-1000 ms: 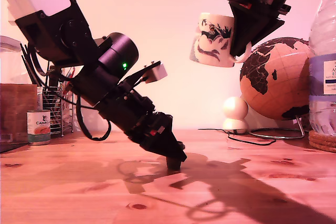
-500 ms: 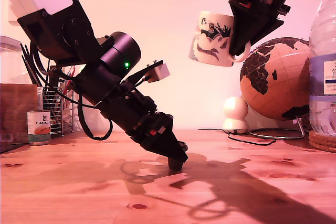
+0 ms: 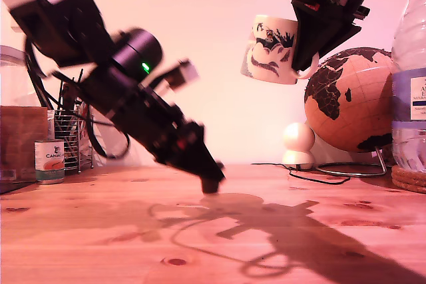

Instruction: Lift the coffee cup and remove the coffee capsule that is hidden under it

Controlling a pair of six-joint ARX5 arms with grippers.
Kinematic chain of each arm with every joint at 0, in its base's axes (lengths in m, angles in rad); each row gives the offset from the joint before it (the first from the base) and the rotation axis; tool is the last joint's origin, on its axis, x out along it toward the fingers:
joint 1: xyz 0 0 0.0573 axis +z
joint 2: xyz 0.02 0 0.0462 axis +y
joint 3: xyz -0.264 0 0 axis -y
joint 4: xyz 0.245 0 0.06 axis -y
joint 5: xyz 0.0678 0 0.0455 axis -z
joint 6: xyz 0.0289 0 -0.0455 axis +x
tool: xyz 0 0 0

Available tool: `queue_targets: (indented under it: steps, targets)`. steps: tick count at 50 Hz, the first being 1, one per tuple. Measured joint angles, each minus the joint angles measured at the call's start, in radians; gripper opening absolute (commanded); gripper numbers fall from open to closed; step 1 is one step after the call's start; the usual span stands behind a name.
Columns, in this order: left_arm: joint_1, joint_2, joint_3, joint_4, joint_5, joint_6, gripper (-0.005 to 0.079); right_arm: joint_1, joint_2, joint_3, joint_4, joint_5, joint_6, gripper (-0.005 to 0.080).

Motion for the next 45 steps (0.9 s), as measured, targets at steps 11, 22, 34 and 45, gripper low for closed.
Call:
queue_targets:
  steps: [11, 22, 34, 45]
  targets:
    - [0.073, -0.01, 0.002, -0.077, 0.016, -0.006, 0.0058, 0.0, 0.0, 0.0, 0.0, -0.002, 0.0, -0.0013]
    - [0.161, -0.01, 0.002, -0.105, 0.044, -0.008, 0.0058, 0.0, 0.0, 0.0, 0.0, -0.006, 0.0, -0.0013]
    - [0.226, -0.01, 0.002, -0.158, 0.043, -0.002, 0.0057, 0.006, 0.025, 0.0, 0.004, -0.03, 0.0, -0.0013]
    - [0.285, -0.01, 0.002, -0.203, 0.037, 0.027, 0.0057, 0.029, 0.088, 0.0, 0.01, -0.029, 0.0, -0.0013]
